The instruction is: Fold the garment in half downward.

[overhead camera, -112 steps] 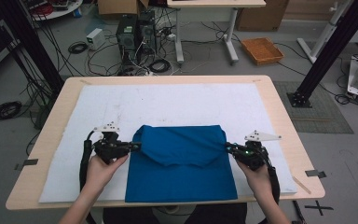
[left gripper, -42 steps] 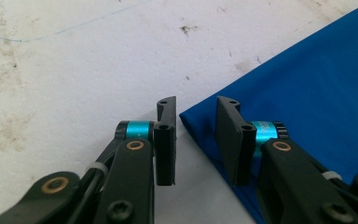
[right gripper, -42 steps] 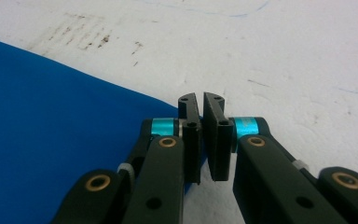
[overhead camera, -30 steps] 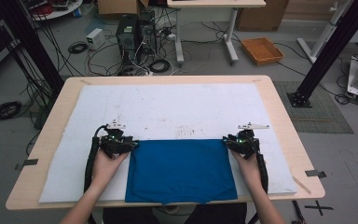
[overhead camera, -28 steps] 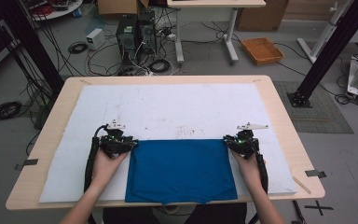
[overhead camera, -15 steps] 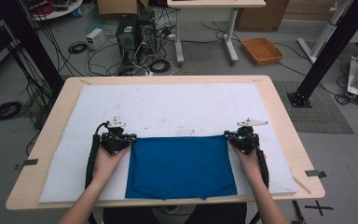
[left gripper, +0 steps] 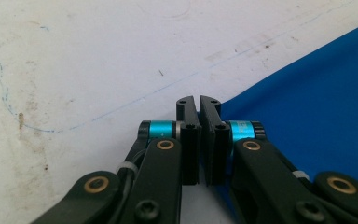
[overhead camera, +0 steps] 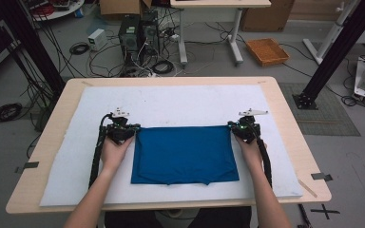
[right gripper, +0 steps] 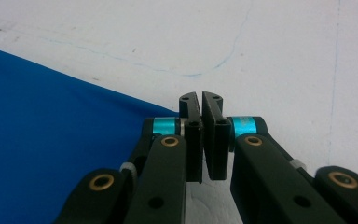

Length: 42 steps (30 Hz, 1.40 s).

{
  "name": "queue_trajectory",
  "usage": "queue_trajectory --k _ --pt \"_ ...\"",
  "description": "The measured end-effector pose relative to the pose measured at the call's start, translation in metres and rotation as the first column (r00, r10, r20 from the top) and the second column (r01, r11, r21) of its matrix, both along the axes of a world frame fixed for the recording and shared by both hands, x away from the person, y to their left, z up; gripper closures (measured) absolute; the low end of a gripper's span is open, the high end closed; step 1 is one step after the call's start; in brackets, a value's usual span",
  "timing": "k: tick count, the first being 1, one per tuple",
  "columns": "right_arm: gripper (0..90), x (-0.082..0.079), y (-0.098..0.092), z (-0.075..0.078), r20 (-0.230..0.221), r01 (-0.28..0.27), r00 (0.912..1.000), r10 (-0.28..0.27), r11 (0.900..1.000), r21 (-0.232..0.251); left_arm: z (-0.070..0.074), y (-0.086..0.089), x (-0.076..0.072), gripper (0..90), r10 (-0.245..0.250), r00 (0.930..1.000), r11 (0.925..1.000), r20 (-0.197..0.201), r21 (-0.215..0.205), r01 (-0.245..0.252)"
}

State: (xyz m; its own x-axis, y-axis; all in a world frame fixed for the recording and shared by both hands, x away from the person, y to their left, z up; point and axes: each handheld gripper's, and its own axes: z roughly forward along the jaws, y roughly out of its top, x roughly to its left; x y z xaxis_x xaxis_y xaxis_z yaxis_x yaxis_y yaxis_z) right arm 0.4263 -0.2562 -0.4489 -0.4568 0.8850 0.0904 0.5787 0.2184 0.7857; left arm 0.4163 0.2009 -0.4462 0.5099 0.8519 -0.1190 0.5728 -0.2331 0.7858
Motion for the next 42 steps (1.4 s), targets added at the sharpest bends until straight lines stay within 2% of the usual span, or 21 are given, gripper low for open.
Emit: queue_trajectory --k 4,7,8,9,10,12,13,15,17,20,22,25,27,29,31,32,33,35,36,38,42 --pt "87.7 0.000 0.000 0.001 0.010 -0.005 0.9999 0.005 1.000 -0.001 0.001 -0.001 -0.001 86.6 -0.002 1.0000 1.0000 0.005 0.007 0.001" --pt "83.6 -0.002 0.000 0.003 0.016 -0.003 0.9999 0.003 1.000 -0.004 0.004 -0.002 -0.003 84.5 0.002 0.9995 0.9997 0.031 0.023 -0.002" --pt "79.5 -0.003 0.000 0.004 0.019 0.002 0.9998 -0.001 1.000 -0.006 0.007 -0.003 -0.005 78.0 0.011 0.9986 0.9986 0.052 0.051 -0.014" --pt "74.6 -0.005 0.000 0.006 0.032 0.006 0.9995 -0.005 1.000 -0.011 0.009 -0.002 -0.006 69.0 0.011 0.9977 0.9983 0.067 0.056 -0.015" --pt "73.2 -0.007 0.000 0.008 0.042 -0.002 0.9991 0.003 1.000 -0.010 0.012 -0.001 -0.008 65.4 0.004 0.9972 0.9987 0.075 0.051 -0.007" --pt "62.0 -0.012 0.000 0.013 0.059 -0.009 0.9982 0.009 1.000 -0.001 0.019 0.001 -0.014 53.6 -0.003 0.9956 0.9994 0.093 0.034 0.000" --pt "59.3 -0.015 -0.001 0.015 0.065 -0.014 0.9978 0.013 1.000 0.009 0.022 0.003 -0.018 49.7 -0.014 0.9936 0.9994 0.112 0.034 0.010" --pt "53.6 -0.024 -0.002 0.020 0.090 -0.026 0.9957 0.023 0.999 0.031 0.029 0.007 -0.028 48.9 -0.036 0.9886 0.9990 0.146 0.032 0.032" --pt "52.1 -0.034 -0.005 0.026 0.119 -0.044 0.9922 0.038 0.998 0.049 0.035 0.012 -0.038 45.0 -0.064 0.9844 0.9979 0.164 0.024 0.061" --pt "50.6 -0.053 -0.012 0.035 0.177 -0.064 0.9830 0.049 0.995 0.078 0.043 0.022 -0.054 45.0 -0.106 0.9738 0.9942 0.201 0.005 0.108" --pt "49.2 -0.062 -0.018 0.039 0.195 -0.070 0.9794 0.053 0.994 0.085 0.044 0.029 -0.062 45.0 -0.123 0.9659 0.9899 0.228 -0.042 0.136" --pt "47.7 -0.072 -0.028 0.042 0.209 -0.064 0.9771 0.043 0.993 0.096 0.043 0.037 -0.066 45.2 -0.146 0.9576 0.9792 0.248 -0.101 0.176" --pt "47.8 -0.076 -0.034 0.043 0.228 -0.050 0.9732 0.026 0.994 0.097 0.040 0.040 -0.066 45.2 -0.166 0.9504 0.9722 0.263 -0.118 0.202" --pt "47.8 -0.076 -0.041 0.044 0.231 -0.036 0.9730 0.013 0.995 0.097 0.038 0.039 -0.066 45.3 -0.180 0.9459 0.9710 0.270 -0.105 0.215" --pt "47.2 -0.076 -0.046 0.044 0.226 -0.021 0.9740 -0.006 0.993 0.118 0.035 0.037 -0.067 45.3 -0.188 0.9392 0.9715 0.288 -0.087 0.221" --pt "47.2 -0.076 -0.048 0.044 0.227 -0.016 0.9739 -0.012 0.992 0.122 0.035 0.037 -0.068 45.3 -0.183 0.9377 0.9713 0.295 -0.093 0.219" --pt "47.1 -0.075 -0.050 0.044 0.227 -0.016 0.9737 -0.013 0.992 0.125 0.035 0.037 -0.068 45.2 -0.173 0.9422 0.9692 0.287 -0.121 0.214" --pt "47.1 -0.076 -0.052 0.044 0.223 -0.014 0.9746 -0.016 0.992 0.129 0.035 0.038 -0.068 45.2 -0.159 0.9528 0.9602 0.259 -0.184 0.210" --pt "47.2 -0.076 -0.052 0.044 0.224 -0.014 0.9746 -0.015 0.992 0.128 0.036 0.038 -0.069 45.0 -0.158 0.9542 0.9599 0.254 -0.187 0.209" --pt "47.1 -0.076 -0.052 0.044 0.224 -0.015 0.9745 -0.013 0.992 0.124 0.038 0.036 -0.071 45.0 -0.155 0.9542 0.9645 0.256 -0.170 0.202" --pt "47.0 -0.077 -0.052 0.046 0.230 -0.026 0.9733 -0.002 0.992 0.120 0.042 0.032 -0.075 42.6 -0.168 0.9466 0.9692 0.275 -0.130 0.209"
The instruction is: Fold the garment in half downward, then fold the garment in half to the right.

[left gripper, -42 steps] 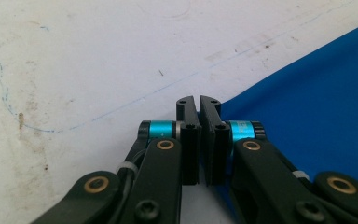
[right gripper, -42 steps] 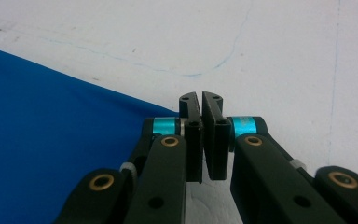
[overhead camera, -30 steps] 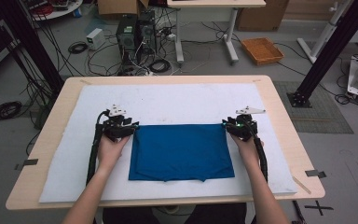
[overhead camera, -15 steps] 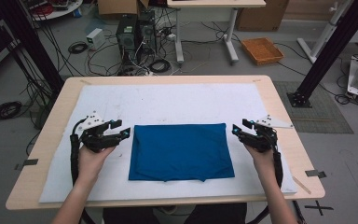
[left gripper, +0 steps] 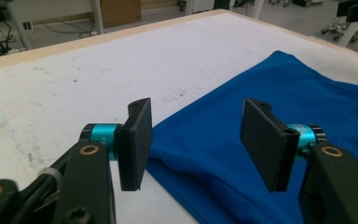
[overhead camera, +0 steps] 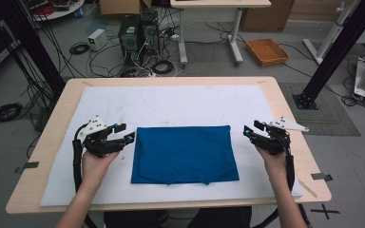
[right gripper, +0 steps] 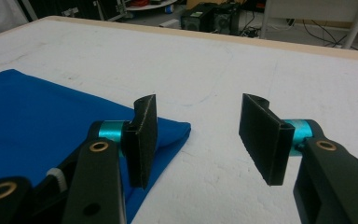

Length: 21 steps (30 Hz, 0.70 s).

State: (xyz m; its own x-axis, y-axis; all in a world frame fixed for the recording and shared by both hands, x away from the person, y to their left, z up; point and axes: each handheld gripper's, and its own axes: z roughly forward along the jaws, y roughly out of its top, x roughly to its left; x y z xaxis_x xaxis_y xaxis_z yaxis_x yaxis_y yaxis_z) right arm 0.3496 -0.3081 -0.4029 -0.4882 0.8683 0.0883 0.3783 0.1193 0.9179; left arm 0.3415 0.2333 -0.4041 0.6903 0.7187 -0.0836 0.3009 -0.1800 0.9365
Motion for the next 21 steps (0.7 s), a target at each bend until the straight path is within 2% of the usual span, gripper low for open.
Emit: queue_trajectory --k 8,15,21 --pt "46.0 -0.001 -0.003 0.001 0.003 0.006 1.0000 -0.006 1.000 0.018 0.004 0.003 -0.002 40.6 0.001 1.0000 0.9998 0.005 -0.019 -0.001" --pt "43.0 -0.002 -0.008 0.006 0.005 0.020 0.9998 -0.020 0.998 0.055 0.006 0.005 -0.004 37.5 -0.002 0.9999 0.9999 0.014 -0.014 0.002" --pt "41.8 0.000 -0.011 0.005 -0.001 0.023 0.9997 -0.023 0.998 0.058 0.004 0.000 -0.004 36.0 -0.008 1.0000 0.9998 0.001 0.020 0.008"
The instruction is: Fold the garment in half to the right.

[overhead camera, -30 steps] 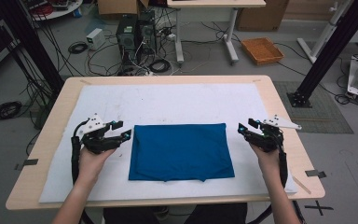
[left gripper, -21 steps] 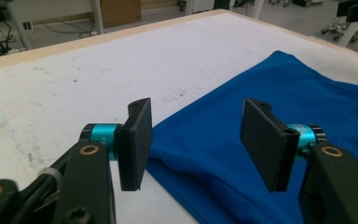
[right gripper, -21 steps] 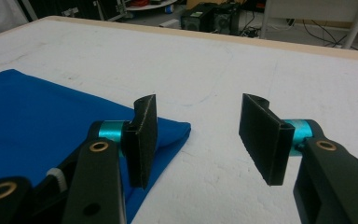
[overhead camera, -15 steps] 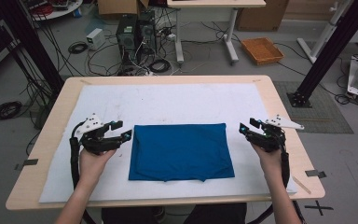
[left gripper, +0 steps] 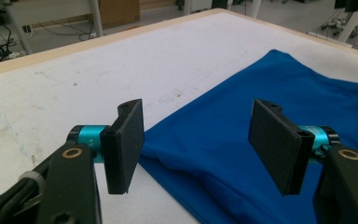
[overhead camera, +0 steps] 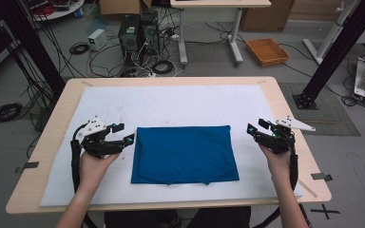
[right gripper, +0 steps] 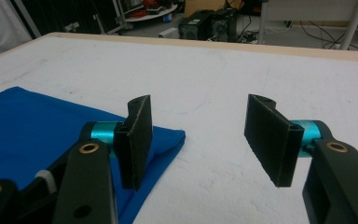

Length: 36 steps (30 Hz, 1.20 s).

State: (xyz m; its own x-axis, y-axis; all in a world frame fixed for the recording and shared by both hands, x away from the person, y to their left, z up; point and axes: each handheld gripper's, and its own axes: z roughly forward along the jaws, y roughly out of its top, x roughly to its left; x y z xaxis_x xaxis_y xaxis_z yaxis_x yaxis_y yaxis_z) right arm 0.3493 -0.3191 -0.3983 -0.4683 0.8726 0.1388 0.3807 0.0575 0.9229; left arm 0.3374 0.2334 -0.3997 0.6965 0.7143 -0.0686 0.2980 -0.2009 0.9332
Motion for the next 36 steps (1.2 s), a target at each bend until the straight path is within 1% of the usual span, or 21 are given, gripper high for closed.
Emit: queue_trajectory --k 4,5,8,10,12,14,17,19,20,21,22,24,25,27,28,29,30,31,33,34,36 --pt "40.7 0.001 -0.001 -0.001 -0.003 -0.002 1.0000 0.002 1.000 0.002 0.000 -0.003 -0.001 36.0 0.004 1.0000 1.0000 -0.007 0.005 -0.004" --pt "40.5 0.001 -0.001 -0.001 -0.004 -0.004 1.0000 0.004 1.000 0.001 0.001 -0.004 -0.002 35.9 0.004 0.9999 1.0000 -0.011 0.001 -0.004" --pt "39.3 0.000 -0.001 0.000 -0.004 -0.006 1.0000 0.006 1.000 0.008 0.003 -0.003 -0.005 32.7 -0.010 0.9995 0.9995 -0.031 -0.031 0.009" --pt "38.6 -0.001 -0.001 0.000 -0.005 -0.004 1.0000 0.004 1.000 0.009 0.003 -0.004 -0.008 32.8 -0.010 0.9989 0.9995 -0.046 -0.029 0.009" --pt "37.9 0.000 -0.001 0.000 -0.006 -0.005 1.0000 0.005 1.000 0.011 0.002 -0.003 -0.014 32.8 -0.017 0.9989 0.9997 -0.043 -0.018 0.016" --pt "37.5 0.000 -0.001 0.000 -0.004 -0.006 1.0000 0.006 1.000 0.009 0.001 -0.002 -0.020 33.3 -0.008 0.9994 0.9998 -0.033 -0.021 0.008" --pt "37.5 0.000 0.000 0.000 -0.005 -0.009 0.9999 0.009 1.000 0.010 -0.001 0.001 -0.027 33.4 -0.025 0.9991 0.9992 -0.035 -0.033 0.024" --pt "37.5 0.000 0.000 0.000 -0.007 -0.006 1.0000 0.006 1.000 0.010 -0.005 0.001 -0.032 34.1 -0.038 0.9988 0.9991 -0.032 -0.021 0.037" --pt "37.5 0.000 0.000 0.000 -0.006 -0.006 1.0000 0.006 1.000 0.009 -0.008 0.000 -0.034 34.0 -0.035 0.9985 0.9993 -0.043 -0.017 0.034" --pt "37.5 0.000 -0.001 0.000 -0.007 -0.004 1.0000 0.004 1.000 0.011 -0.011 0.000 -0.037 34.1 -0.036 0.9977 0.9991 -0.057 -0.024 0.034" --pt "37.5 0.000 -0.001 0.000 -0.007 -0.005 1.0000 0.005 1.000 0.013 -0.014 0.000 -0.040 34.1 -0.042 0.9970 0.9984 -0.065 -0.041 0.040" --pt "37.5 0.000 -0.002 0.000 -0.007 -0.002 1.0000 0.002 1.000 0.014 -0.021 0.000 -0.048 34.1 -0.031 0.9968 0.9967 -0.074 -0.077 0.025" --pt "37.5 -0.001 -0.002 0.000 -0.006 -0.002 1.0000 0.002 1.000 0.017 -0.024 0.000 -0.052 34.1 -0.027 0.9961 0.9960 -0.084 -0.088 0.020" --pt "37.5 -0.002 -0.003 0.000 -0.005 0.001 1.0000 -0.001 1.000 0.016 -0.029 -0.001 -0.059 34.3 -0.029 0.9920 0.9952 -0.123 -0.096 0.017" --pt "37.5 -0.002 -0.003 0.000 -0.007 0.003 1.0000 -0.003 1.000 0.017 -0.031 -0.001 -0.062 34.7 -0.039 0.9877 0.9936 -0.151 -0.111 0.023" --pt "37.5 -0.002 -0.004 -0.001 -0.007 0.003 1.0000 -0.003 1.000 0.019 -0.033 0.000 -0.064 38.1 -0.059 0.9816 0.9917 -0.182 -0.123 0.037" --pt "37.5 -0.001 -0.004 -0.001 -0.008 0.004 1.0000 -0.004 1.000 0.020 -0.035 0.001 -0.067 40.3 -0.062 0.9758 0.9901 -0.210 -0.136 0.034" --pt "37.5 -0.001 -0.004 -0.002 -0.010 0.008 0.9999 -0.008 1.000 0.020 -0.037 0.001 -0.069 40.4 -0.057 0.9725 0.9901 -0.226 -0.138 0.026" --pt "37.5 -0.001 -0.005 -0.002 -0.014 0.009 0.9999 -0.008 1.000 0.019 -0.039 0.002 -0.073 42.8 -0.033 0.9695 0.9937 -0.243 -0.112 0.006" --pt "37.5 -0.001 -0.004 -0.002 -0.011 0.008 0.9999 -0.007 1.000 0.019 -0.040 0.003 -0.074 42.7 -0.029 0.9675 0.9947 -0.251 -0.103 0.003" --pt "37.5 -0.001 -0.004 -0.001 -0.009 0.004 0.9999 -0.004 1.000 0.019 -0.044 0.004 -0.074 41.8 -0.019 0.9569 0.9951 -0.290 -0.098 -0.011"
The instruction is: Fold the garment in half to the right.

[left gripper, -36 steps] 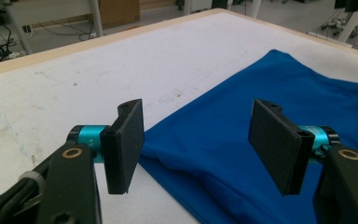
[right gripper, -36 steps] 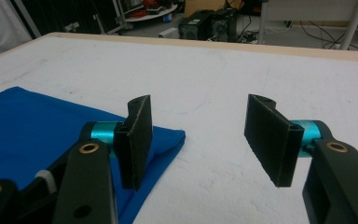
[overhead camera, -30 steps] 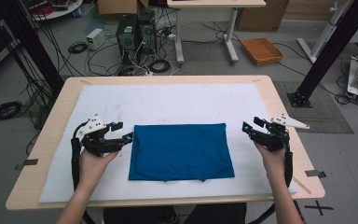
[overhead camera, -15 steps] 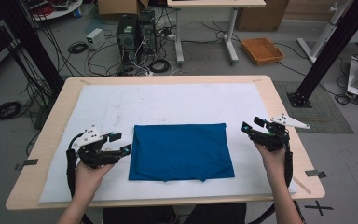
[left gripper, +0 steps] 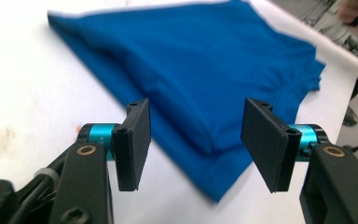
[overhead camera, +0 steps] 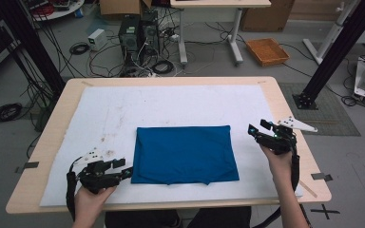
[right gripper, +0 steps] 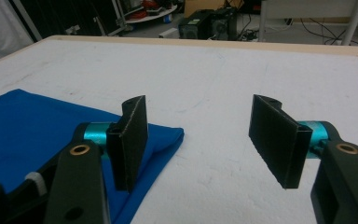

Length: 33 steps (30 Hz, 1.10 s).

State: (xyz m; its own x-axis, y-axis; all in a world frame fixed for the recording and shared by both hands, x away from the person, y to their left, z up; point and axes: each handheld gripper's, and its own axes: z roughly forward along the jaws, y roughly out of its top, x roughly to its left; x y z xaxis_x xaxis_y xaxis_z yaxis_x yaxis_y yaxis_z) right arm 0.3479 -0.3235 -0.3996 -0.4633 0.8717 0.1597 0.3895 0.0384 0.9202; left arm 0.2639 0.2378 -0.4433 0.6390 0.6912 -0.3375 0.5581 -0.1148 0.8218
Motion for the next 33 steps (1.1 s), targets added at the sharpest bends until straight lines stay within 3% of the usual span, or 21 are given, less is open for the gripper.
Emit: queue_trajectory --k 2,6,10,13,19,28,33 --pt "37.5 -0.001 0.000 0.001 0.004 0.001 1.0000 -0.001 1.000 0.000 -0.002 0.000 0.001 39.5 0.025 0.9993 0.9997 -0.029 0.005 -0.025" --pt "37.5 -0.001 0.001 0.001 0.005 -0.003 1.0000 0.003 1.000 0.000 -0.006 -0.003 0.004 40.0 0.082 0.9941 0.9953 -0.070 0.056 -0.079" --pt "37.5 -0.001 0.001 0.001 0.007 -0.005 1.0000 0.005 1.000 -0.005 -0.009 -0.005 0.005 42.9 0.118 0.9843 0.9916 -0.131 0.067 -0.110" --pt "37.6 0.000 0.002 0.000 0.003 -0.005 1.0000 0.005 1.000 -0.006 -0.009 -0.007 0.006 46.0 0.128 0.9805 0.9909 -0.149 0.061 -0.120" --pt "37.6 0.000 0.004 0.000 -0.001 -0.006 1.0000 0.006 1.000 -0.009 -0.010 -0.014 0.009 47.3 0.112 0.9758 0.9937 -0.188 0.014 -0.112" --pt "37.6 0.000 0.011 0.000 0.001 -0.023 0.9997 0.023 0.999 -0.023 -0.010 -0.031 0.012 51.6 0.092 0.9744 0.9956 -0.205 0.005 -0.093" --pt "37.6 0.000 0.023 0.000 0.003 -0.049 0.9988 0.049 0.998 -0.039 -0.011 -0.037 0.013 62.0 0.103 0.9718 0.9946 -0.212 0.018 -0.102"
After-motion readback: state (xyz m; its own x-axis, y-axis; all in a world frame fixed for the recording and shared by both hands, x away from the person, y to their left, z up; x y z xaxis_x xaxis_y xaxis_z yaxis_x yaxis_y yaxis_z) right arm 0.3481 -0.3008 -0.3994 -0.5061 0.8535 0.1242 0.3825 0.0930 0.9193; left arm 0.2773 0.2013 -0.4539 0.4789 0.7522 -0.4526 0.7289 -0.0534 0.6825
